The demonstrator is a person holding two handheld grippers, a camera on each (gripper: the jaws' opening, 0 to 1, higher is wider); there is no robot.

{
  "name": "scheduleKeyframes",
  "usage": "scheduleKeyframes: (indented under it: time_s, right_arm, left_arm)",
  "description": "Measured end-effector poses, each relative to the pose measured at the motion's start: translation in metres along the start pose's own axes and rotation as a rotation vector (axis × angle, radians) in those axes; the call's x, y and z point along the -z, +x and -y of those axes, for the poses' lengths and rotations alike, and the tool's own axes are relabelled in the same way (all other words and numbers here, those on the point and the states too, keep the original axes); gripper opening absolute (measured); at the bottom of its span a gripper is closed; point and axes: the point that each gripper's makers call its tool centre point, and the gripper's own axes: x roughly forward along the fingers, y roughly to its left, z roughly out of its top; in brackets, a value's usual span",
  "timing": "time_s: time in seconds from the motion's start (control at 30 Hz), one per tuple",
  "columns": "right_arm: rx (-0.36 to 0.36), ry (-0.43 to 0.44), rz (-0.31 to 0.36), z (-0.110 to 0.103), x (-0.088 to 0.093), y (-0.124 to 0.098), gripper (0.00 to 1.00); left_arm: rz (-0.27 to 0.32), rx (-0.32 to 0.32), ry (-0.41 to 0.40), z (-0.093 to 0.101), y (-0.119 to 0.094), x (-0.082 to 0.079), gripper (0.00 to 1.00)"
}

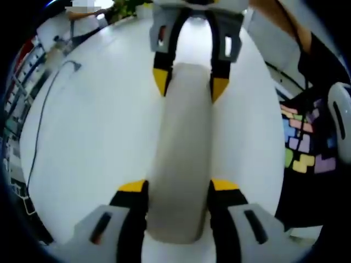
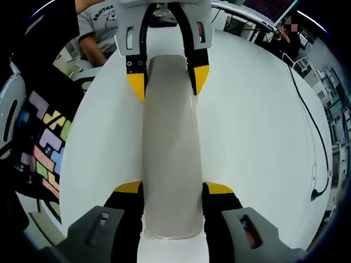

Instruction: Arrange the utensils inside the cutlery case until each visible utensil rests in its matching compartment.

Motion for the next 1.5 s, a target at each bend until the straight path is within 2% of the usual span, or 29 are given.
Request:
scheduleKeyframes:
  time_s: [0.1,0.2,0.3,0.37,0.53,0.73,0.93,1.2,1.43,1.5]
  right_arm:
    - [0.004,-0.002,0.01,-0.006,0.001,0.0,0.43]
    - [0.007,0.003,0.031,-0.007,0.001,0.0,0.42]
    - [0.015,0.008,0.035,0.0,0.0,-0.002,0.42]
    - [0.024,0.009,0.051,0.014,-0.002,-0.006,0.42]
    - [0.035,0.014,0.065,0.006,-0.001,-0.006,0.42]
    - [0.051,0.036,0.056,0.0,0.009,-0.014,0.42]
    - [0.093,0.063,0.066,0.006,0.022,-0.028,0.43]
    - [0.104,0.096,0.055,0.009,0.046,-0.037,0.43]
    - [0.106,0.132,0.058,0.011,0.064,-0.038,0.43]
    - [0.1,0.144,0.054,0.011,0.069,-0.036,0.43]
  left_arm:
    - [-0.017,0.007,0.015,0.0,0.001,-0.001,0.45]
    - [-0.029,0.009,0.021,0.008,0.002,0.001,0.45]
    - [-0.041,0.019,0.034,0.009,0.002,0.001,0.45]
    - [-0.048,0.026,0.039,0.008,0.001,0.002,0.45]
    - [-0.06,0.034,0.048,0.009,0.0,0.0,0.45]
    - [-0.036,0.037,0.084,0.005,-0.005,-0.016,0.45]
    - [-0.013,0.03,0.122,-0.012,-0.007,-0.038,0.45]
    - [0.008,0.046,0.161,-0.018,0.005,-0.066,0.45]
    - [0.012,0.058,0.195,-0.021,0.014,-0.083,0.45]
    - [0.011,0.062,0.205,-0.015,0.019,-0.087,0.45]
